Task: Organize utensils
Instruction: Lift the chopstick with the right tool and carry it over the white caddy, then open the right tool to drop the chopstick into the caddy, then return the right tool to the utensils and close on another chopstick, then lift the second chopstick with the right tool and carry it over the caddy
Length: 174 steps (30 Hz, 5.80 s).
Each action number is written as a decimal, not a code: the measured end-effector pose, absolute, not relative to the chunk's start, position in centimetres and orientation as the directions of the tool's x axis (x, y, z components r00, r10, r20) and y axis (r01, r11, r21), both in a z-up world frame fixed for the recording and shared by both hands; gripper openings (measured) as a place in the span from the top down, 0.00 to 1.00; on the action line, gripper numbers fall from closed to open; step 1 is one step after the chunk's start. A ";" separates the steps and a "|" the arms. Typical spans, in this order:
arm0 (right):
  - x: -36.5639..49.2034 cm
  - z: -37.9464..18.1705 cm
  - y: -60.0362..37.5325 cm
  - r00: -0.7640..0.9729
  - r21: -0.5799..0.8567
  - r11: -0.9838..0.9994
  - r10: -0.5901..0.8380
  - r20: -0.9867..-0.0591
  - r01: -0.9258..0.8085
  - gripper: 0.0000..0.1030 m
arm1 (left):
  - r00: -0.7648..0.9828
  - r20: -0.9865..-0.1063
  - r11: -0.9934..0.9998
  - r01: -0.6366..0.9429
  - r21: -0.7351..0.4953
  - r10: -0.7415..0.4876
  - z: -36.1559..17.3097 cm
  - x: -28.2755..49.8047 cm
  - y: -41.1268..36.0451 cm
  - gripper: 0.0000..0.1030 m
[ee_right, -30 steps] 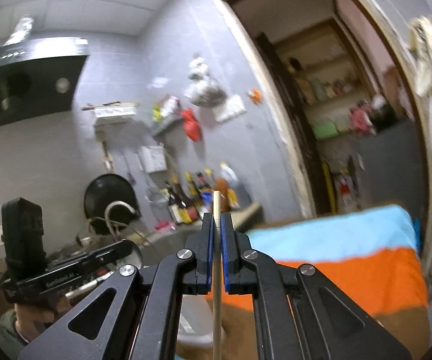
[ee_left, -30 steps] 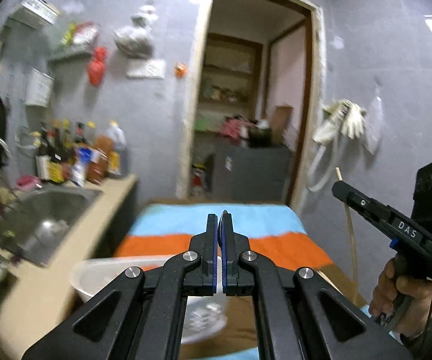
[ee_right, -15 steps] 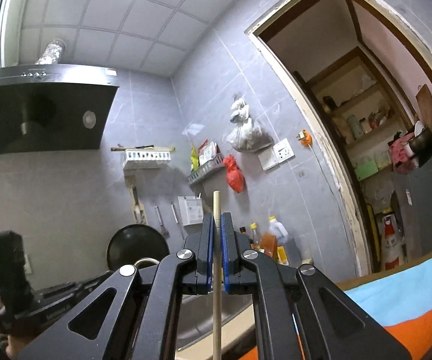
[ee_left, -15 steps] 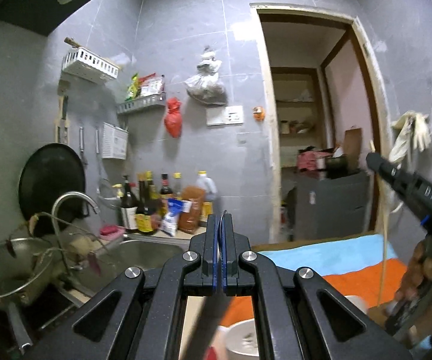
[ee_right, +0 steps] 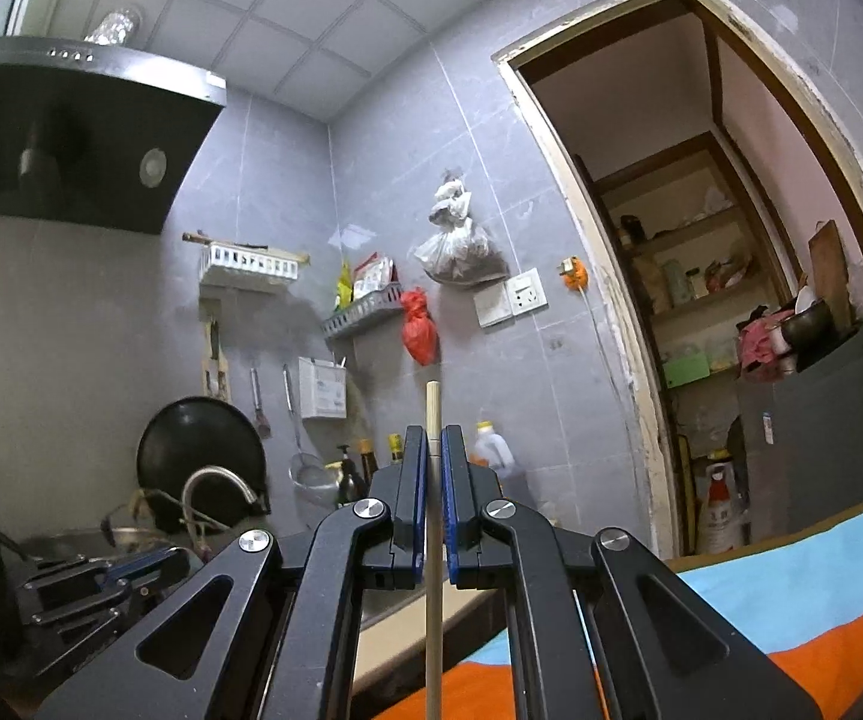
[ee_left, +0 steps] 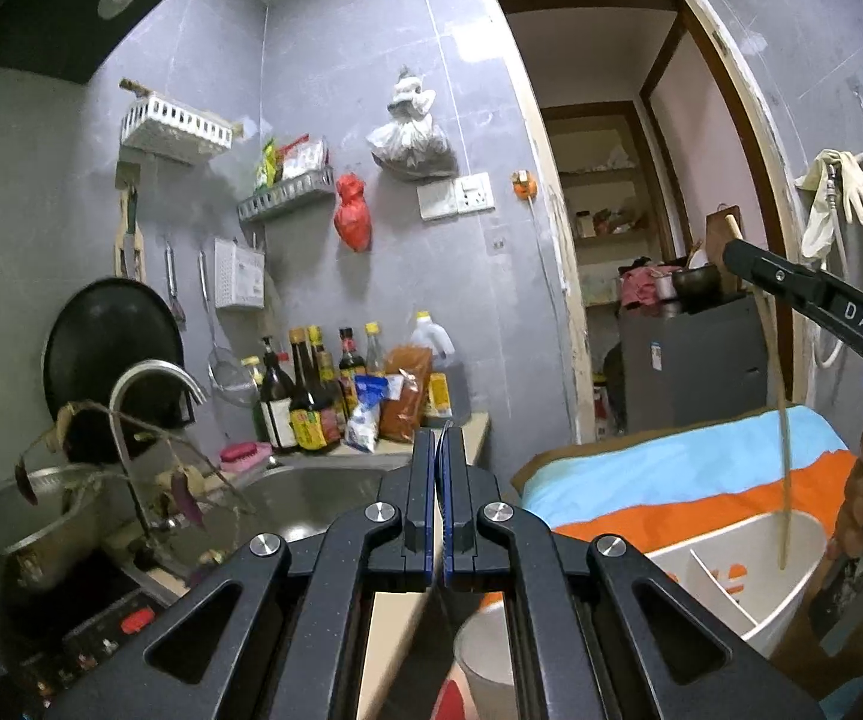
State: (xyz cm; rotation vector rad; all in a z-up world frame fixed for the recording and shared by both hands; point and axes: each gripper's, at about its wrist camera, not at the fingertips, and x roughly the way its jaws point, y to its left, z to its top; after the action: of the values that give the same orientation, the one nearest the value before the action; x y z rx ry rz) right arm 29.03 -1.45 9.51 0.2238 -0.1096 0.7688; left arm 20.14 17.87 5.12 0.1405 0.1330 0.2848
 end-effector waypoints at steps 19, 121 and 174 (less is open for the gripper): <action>28.6 7.0 -1.3 0.664 0.164 0.660 0.747 -0.039 -0.733 0.95 | 0.937 -0.343 0.984 -0.004 -0.179 -0.058 5.2 20.9 19.5 0.93; 29.8 -3.1 -24.9 0.646 0.032 0.901 0.334 -0.687 -0.432 0.82 | 0.533 -0.685 0.867 0.261 -0.425 -0.496 -4.2 33.9 -1.1 0.92; 25.4 9.9 -19.2 0.726 0.292 0.703 0.687 -0.038 -0.649 0.97 | 0.915 -0.278 0.956 0.271 -0.116 -0.293 10.3 20.8 3.3 1.00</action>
State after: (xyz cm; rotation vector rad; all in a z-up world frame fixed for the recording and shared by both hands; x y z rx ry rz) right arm 25.36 -19.18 9.90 0.2677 0.1480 0.7461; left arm 20.85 3.33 10.29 -0.0752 0.2973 -0.2906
